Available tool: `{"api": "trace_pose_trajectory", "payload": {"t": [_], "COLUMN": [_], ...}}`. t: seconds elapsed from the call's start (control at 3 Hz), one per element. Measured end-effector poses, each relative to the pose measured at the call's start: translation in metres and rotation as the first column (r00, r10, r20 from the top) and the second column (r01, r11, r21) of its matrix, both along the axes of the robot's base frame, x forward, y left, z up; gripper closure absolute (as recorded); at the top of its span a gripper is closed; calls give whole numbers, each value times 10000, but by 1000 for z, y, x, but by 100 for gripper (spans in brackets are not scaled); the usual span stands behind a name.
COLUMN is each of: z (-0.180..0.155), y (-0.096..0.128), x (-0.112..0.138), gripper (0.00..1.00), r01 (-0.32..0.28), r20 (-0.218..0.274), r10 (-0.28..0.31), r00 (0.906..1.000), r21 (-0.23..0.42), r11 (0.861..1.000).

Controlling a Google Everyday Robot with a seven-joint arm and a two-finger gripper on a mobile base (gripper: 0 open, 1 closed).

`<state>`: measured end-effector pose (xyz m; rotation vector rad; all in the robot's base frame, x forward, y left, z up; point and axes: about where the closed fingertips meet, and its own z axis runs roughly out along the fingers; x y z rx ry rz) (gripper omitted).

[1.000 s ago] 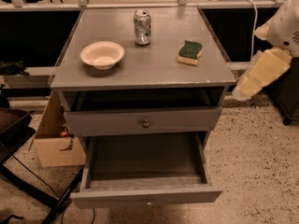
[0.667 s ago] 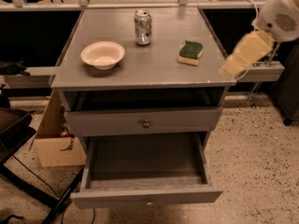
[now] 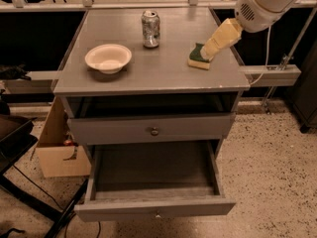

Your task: Place sponge into middle drawer

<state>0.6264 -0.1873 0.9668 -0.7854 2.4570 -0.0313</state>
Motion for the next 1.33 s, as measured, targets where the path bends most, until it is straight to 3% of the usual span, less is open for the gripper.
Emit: {"api": "trace_pose_trajectory", "payload": {"t": [0.33,0.67,1.0,1.33], "z": [-1,-2,-2,-21], "y": [2,7,18,17], "x": [0,18,53,87], "gripper": [0,0,0,0], "r01": [643,1133,2019,3304], "r20": [-150,-439,-899,-1652], "r10": [-637,-1123,-1992,-3226], "r00": [9979,9927,9758,9320], "r21": [401,233,225,214], "r11": [9971,9933,9791,9436]}}
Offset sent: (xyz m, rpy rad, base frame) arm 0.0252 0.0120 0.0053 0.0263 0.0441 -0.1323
